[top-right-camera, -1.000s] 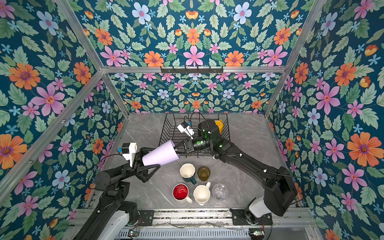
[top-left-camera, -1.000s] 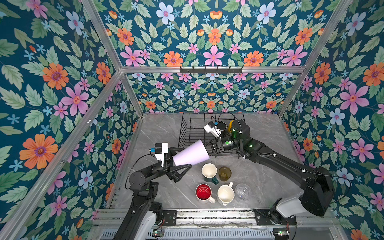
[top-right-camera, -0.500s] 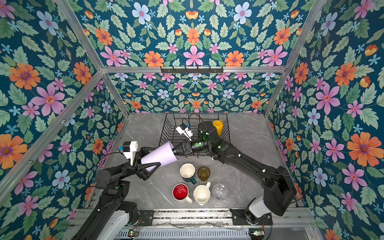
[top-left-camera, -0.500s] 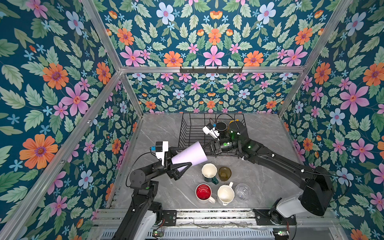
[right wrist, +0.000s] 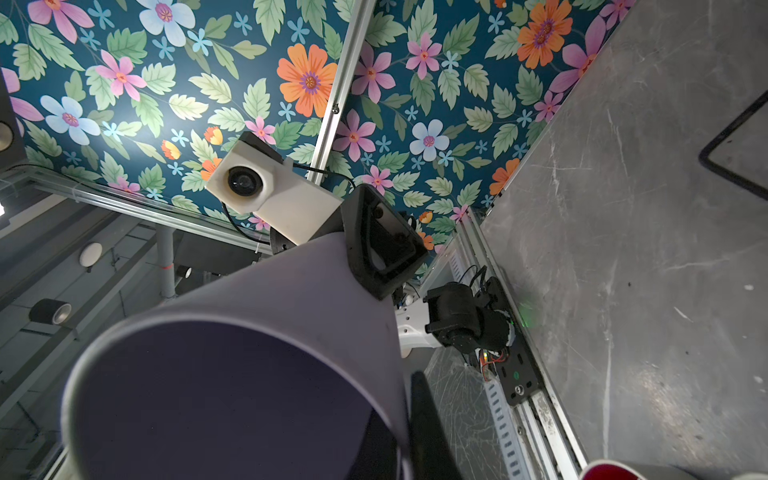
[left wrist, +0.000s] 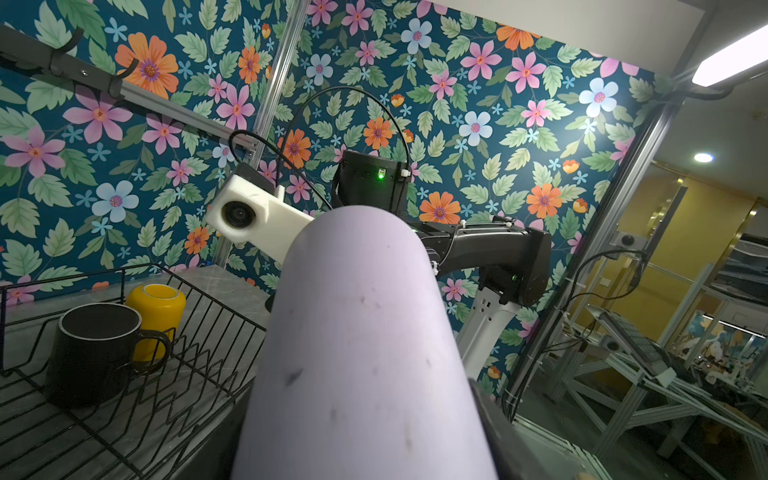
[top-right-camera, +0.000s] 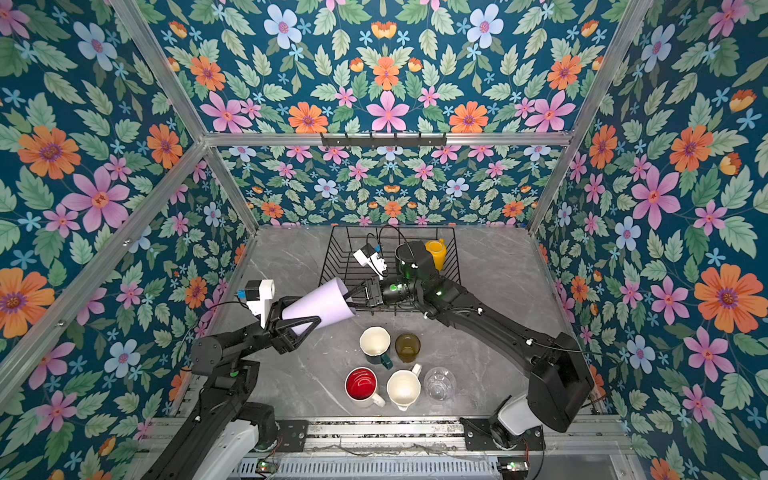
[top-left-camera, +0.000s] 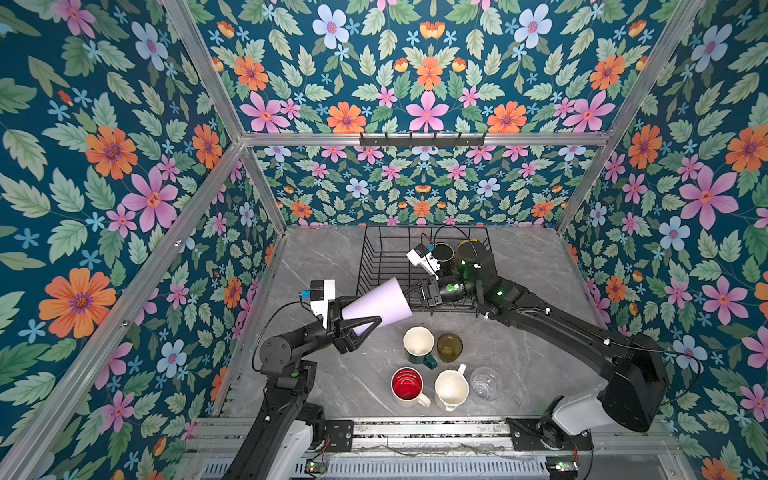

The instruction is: Load the cups into the dish rack

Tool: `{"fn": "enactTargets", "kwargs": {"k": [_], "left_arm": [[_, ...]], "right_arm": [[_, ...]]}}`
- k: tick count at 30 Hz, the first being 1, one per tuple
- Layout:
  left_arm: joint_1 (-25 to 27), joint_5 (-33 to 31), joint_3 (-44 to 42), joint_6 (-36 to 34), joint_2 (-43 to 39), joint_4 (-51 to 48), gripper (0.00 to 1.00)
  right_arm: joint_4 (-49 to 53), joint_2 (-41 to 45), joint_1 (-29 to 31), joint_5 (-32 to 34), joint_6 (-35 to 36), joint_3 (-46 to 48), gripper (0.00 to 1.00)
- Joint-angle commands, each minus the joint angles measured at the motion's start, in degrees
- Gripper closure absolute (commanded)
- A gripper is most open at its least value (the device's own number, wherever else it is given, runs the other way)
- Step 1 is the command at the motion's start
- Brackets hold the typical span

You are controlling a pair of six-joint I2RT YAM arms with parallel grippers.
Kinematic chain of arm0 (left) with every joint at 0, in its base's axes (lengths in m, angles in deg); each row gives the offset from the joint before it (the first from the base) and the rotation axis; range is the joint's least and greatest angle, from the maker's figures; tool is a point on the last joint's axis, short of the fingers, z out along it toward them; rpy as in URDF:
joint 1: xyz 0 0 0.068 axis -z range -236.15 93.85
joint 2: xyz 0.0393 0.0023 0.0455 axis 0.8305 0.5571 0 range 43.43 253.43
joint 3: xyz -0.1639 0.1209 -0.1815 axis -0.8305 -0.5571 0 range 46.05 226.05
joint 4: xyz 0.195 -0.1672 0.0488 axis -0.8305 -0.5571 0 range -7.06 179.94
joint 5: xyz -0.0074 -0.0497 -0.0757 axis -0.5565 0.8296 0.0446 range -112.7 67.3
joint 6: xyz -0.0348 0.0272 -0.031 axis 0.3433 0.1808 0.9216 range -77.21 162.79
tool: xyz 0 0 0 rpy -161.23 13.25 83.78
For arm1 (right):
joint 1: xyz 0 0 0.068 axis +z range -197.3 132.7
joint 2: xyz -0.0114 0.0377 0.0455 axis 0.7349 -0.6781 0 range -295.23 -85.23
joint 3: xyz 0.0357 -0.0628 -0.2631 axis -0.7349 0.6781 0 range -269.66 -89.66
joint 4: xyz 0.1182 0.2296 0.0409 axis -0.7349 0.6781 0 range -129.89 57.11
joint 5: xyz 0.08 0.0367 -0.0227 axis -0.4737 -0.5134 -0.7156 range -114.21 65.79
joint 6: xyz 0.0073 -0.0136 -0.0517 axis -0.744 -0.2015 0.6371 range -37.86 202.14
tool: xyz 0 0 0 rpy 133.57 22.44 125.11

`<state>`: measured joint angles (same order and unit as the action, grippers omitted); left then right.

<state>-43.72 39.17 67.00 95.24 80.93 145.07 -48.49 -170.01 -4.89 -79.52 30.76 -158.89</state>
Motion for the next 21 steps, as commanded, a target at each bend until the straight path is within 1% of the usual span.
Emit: {"fn": "enactTargets", "kwargs": {"k": [1,2,3,4,5,7,8,9,10,11,14,17,21], "left_arm": [[0.1,1.0,0.8,-2.0,0.2,-0.6,0.70],[0.1,0.8,1.1,-2.3,0.3,-1.1,0.78],[0.1,0.7,1.4,-2.4,0.4,-1.3,0.84],[0.1,0.4,1.7,-2.6,0.5,-1.8,0.87],[0.1,0.1,2.2,-3.0,0.5,-2.7,0.90],[0.1,-0.2,3.5,-4.4,0.3,-5.1,0.93],[0.1,-0.5,4.1,-5.4,0.2,-6.7,0.94],[0.0,-0.8,4.6,-6.3,0.0,-8.5,0.95],[0.1,-1.0,5.1,-7.1,-0.2,-9.8,0.97],[0.1,-1.3,5.6,-8.2,-0.4,-11.5,0.98],[0.1,-2.5,7.4,-11.5,-1.1,-16.8,1.00],[0.1,-4.1,10.6,-17.0,-1.2,-25.6,1.00],[0.1,-9.4,17.1,-25.8,0.4,-41.4,1.00]], "right_arm": [[3.1,0.6,0.3,2.7,0.1,-0.8,1.00],[3.9,0.7,0.2,3.0,0.4,-1.0,1.00],[4.8,0.8,0.3,3.6,0.8,-1.1,0.97],[5.6,1.0,0.2,4.3,1.2,-1.3,0.93],[7.1,1.4,0.3,5.0,2.1,-1.5,0.88],[10.0,2.5,0.0,7.2,4.1,-1.9,0.75],[11.5,3.4,-0.2,8.5,5.0,-1.8,0.66],[12.8,4.5,-0.6,9.9,5.7,-1.6,0.59],[13.7,5.4,-1.1,10.8,6.1,-1.4,0.55],[14.9,6.5,-1.9,12.0,6.8,-0.9,0.49],[19.1,11.0,-5.0,18.7,8.2,1.5,0.32],[23.9,16.2,-7.3,27.4,10.3,4.2,0.24],[28.0,23.4,-8.0,39.2,13.4,7.3,0.12]]}}
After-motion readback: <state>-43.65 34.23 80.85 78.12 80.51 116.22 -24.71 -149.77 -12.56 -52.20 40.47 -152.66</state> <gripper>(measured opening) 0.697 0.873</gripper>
